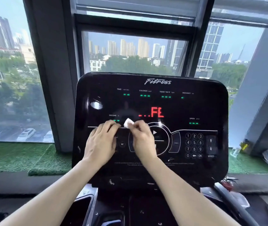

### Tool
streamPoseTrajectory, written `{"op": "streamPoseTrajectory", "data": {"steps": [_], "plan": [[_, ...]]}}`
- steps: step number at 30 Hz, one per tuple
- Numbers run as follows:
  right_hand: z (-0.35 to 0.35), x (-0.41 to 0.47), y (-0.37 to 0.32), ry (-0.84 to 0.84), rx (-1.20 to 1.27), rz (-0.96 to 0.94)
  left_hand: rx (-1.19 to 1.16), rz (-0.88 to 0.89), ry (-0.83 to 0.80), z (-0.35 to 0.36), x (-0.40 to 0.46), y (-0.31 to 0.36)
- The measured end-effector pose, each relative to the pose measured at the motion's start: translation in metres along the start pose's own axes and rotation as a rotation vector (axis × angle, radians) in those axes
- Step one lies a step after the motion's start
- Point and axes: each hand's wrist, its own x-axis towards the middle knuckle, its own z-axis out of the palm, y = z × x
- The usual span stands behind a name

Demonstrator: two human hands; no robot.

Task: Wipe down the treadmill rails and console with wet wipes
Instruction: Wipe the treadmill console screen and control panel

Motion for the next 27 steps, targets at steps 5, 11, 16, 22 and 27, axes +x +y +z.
{"op": "streamPoseTrajectory", "data": {"steps": [5,11,16,22,27], "plan": [[-0.025,0.028,0.024,0.131,-0.007,0.081,0.04,-0.022,0.011,-0.009,-0.008,-0.017],[-0.011,0.054,0.008,0.329,0.02,0.424,0.074,-0.088,0.044,-0.021,-0.016,-0.041],[0.041,0.014,-0.038,-0.116,-0.017,-0.218,0.092,-0.114,0.014,-0.023,-0.023,-0.054],[0.011,0.085,-0.016,0.144,0.118,0.122,0.064,-0.188,-0.004,-0.03,-0.036,-0.07],[0.051,0.053,-0.055,0.026,0.079,-0.075,0.012,-0.197,-0.021,-0.029,-0.039,-0.075]]}}
